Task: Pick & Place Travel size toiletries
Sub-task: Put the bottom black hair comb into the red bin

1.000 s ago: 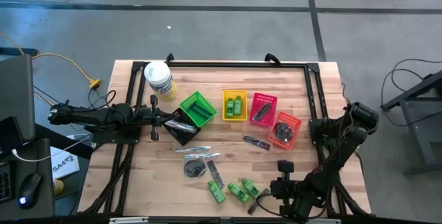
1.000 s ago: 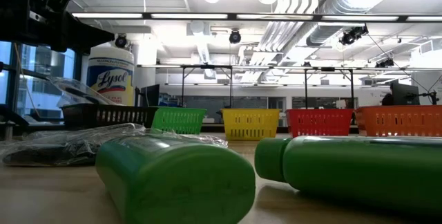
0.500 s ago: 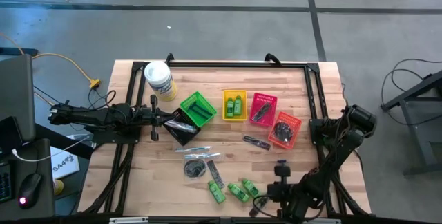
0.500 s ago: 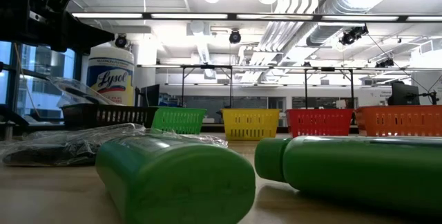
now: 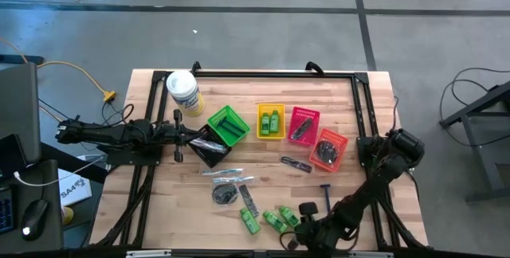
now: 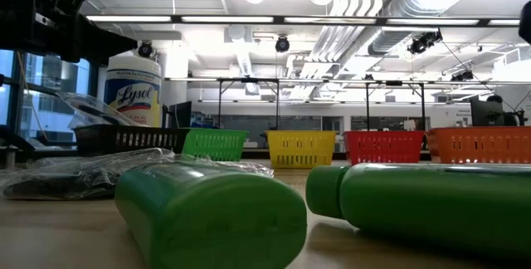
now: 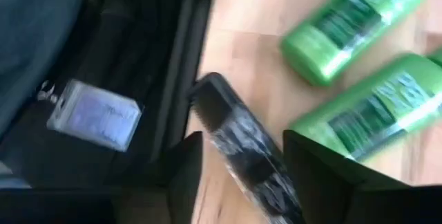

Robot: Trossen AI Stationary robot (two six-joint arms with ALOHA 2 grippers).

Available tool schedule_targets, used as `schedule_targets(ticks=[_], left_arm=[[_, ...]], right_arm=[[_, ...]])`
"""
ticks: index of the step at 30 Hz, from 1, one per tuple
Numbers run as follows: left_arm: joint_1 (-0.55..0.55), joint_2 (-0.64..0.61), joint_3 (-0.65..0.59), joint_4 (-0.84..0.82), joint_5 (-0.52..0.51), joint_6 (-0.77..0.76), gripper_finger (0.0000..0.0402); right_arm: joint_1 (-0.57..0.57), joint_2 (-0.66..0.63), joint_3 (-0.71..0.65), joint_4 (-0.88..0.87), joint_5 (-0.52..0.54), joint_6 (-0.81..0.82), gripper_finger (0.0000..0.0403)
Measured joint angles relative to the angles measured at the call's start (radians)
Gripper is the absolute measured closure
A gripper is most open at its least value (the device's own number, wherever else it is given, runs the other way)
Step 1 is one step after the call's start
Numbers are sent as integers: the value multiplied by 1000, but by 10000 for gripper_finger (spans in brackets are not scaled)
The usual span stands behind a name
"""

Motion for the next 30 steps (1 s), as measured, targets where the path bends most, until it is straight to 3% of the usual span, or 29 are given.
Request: schedule_targets(ticks=[5, 13, 18, 23, 30], left_arm=[[0, 0, 0, 3, 0, -73, 402], [0, 0, 0, 2, 1, -178, 402], [0, 0, 0, -1, 1, -214, 402], [0, 0, 0, -3, 8, -254, 402], [0, 0, 0, -3, 97, -262, 402]], right_arm=[[21, 21, 0, 38, -6, -99, 180], [122, 37, 20, 101, 171, -295, 193], [92, 73, 45, 95, 204, -393, 202], [36, 112, 73, 96, 153, -471, 193], [-9, 176, 111, 95, 42, -484, 188]])
